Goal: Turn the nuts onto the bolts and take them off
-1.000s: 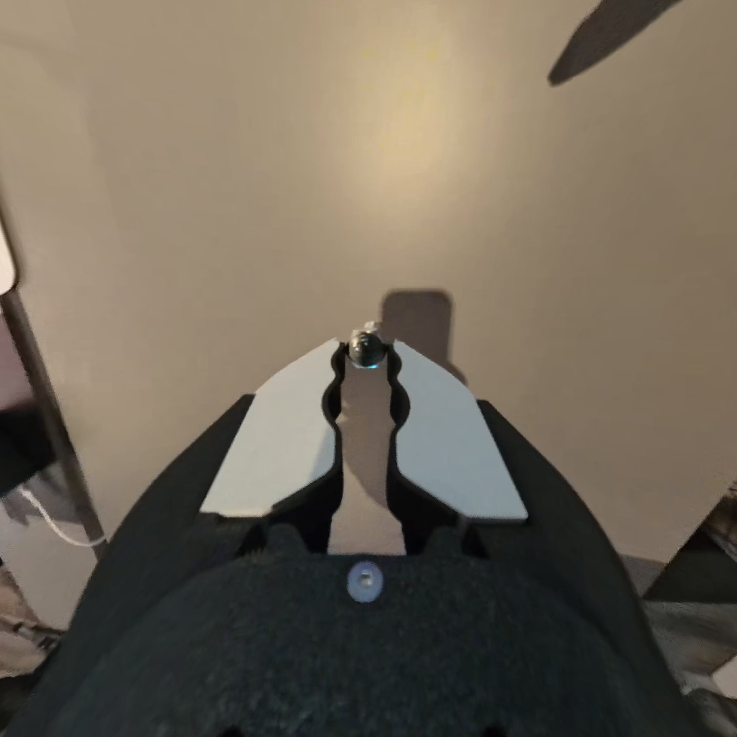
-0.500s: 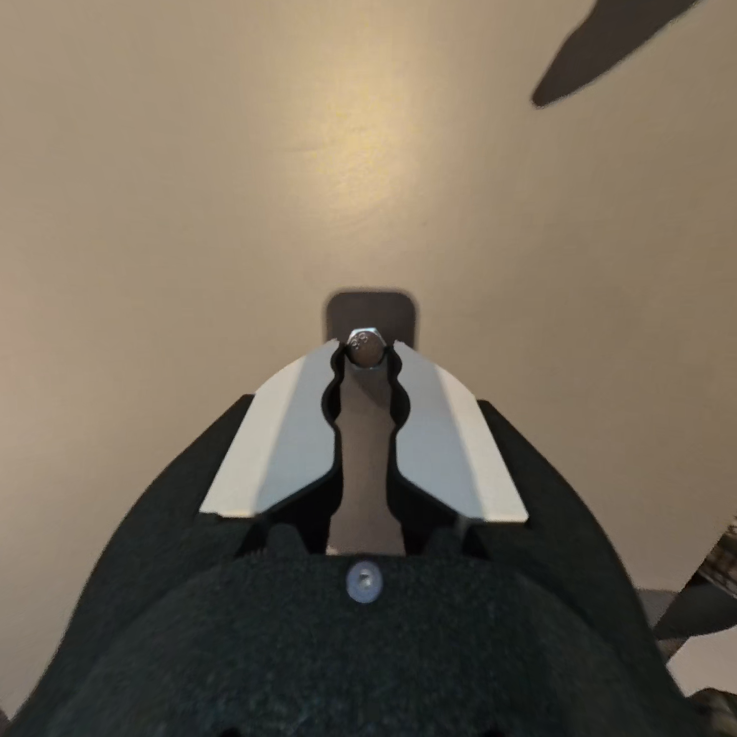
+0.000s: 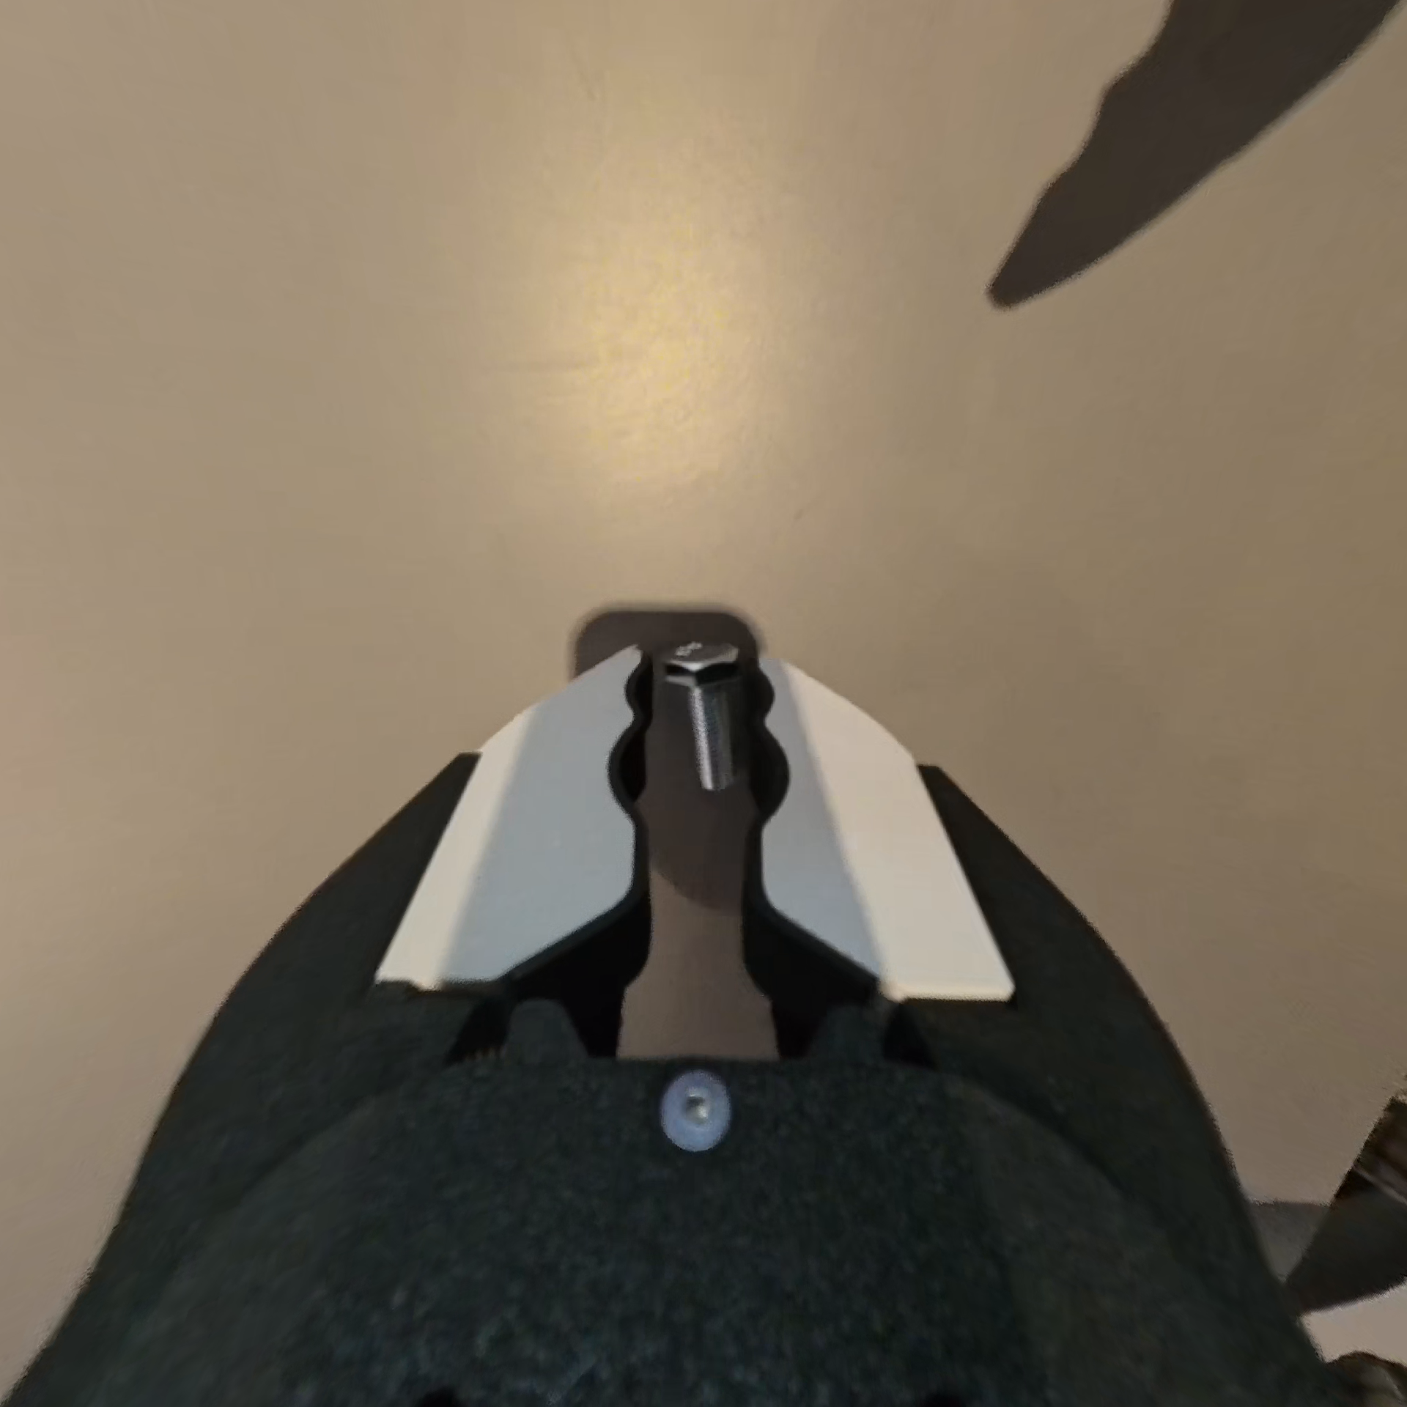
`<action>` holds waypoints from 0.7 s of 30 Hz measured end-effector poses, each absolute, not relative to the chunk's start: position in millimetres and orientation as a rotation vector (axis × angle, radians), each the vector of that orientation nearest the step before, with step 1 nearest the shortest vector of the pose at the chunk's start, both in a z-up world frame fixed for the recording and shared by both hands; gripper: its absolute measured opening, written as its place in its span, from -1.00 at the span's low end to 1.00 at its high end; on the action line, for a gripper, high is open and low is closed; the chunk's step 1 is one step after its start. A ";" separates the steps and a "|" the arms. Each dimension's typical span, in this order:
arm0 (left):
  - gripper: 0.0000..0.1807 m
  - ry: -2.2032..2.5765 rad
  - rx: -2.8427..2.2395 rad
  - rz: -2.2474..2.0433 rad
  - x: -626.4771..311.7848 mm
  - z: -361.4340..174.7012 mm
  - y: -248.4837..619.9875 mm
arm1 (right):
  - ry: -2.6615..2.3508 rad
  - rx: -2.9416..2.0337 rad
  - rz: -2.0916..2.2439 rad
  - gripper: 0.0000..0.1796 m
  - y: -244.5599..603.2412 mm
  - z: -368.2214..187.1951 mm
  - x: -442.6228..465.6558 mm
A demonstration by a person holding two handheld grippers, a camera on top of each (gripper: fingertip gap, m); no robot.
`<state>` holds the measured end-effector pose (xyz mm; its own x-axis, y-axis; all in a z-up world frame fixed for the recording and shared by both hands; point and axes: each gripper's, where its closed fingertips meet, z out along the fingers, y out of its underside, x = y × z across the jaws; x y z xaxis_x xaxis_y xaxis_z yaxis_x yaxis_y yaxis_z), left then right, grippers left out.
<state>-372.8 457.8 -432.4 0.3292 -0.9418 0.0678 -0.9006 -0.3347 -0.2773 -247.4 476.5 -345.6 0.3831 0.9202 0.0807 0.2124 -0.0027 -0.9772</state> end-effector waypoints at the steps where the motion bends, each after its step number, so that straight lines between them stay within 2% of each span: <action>1: -0.72 1.674 -2.397 -0.343 -371.8 -431.2 458.0 | -1.068 -1.493 0.775 -0.13 476.5 -346.1 -247.5; 6: -0.59 1.571 -2.353 -0.419 -373.7 -412.5 460.5 | -1.058 -1.487 0.791 -0.13 476.4 -343.6 -246.0; 12: -0.49 1.348 -2.215 -0.357 -422.0 -337.7 453.1 | -1.063 -1.504 0.813 -0.12 474.8 -343.9 -247.5; 17: -0.50 1.100 -2.204 -0.196 -533.0 -260.4 411.0 | -1.091 -1.477 0.786 -0.13 469.8 -340.4 -250.9; 21: -0.50 0.840 -2.402 0.051 -661.2 -251.1 361.4 | -1.093 -1.466 0.795 -0.13 466.5 -337.4 -253.5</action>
<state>-661.2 361.4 -251.1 0.8001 -0.5580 -0.2201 -0.5806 -0.6282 -0.5179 -253.5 466.5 -337.4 0.3517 0.9321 0.0866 0.2048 0.0136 -0.9787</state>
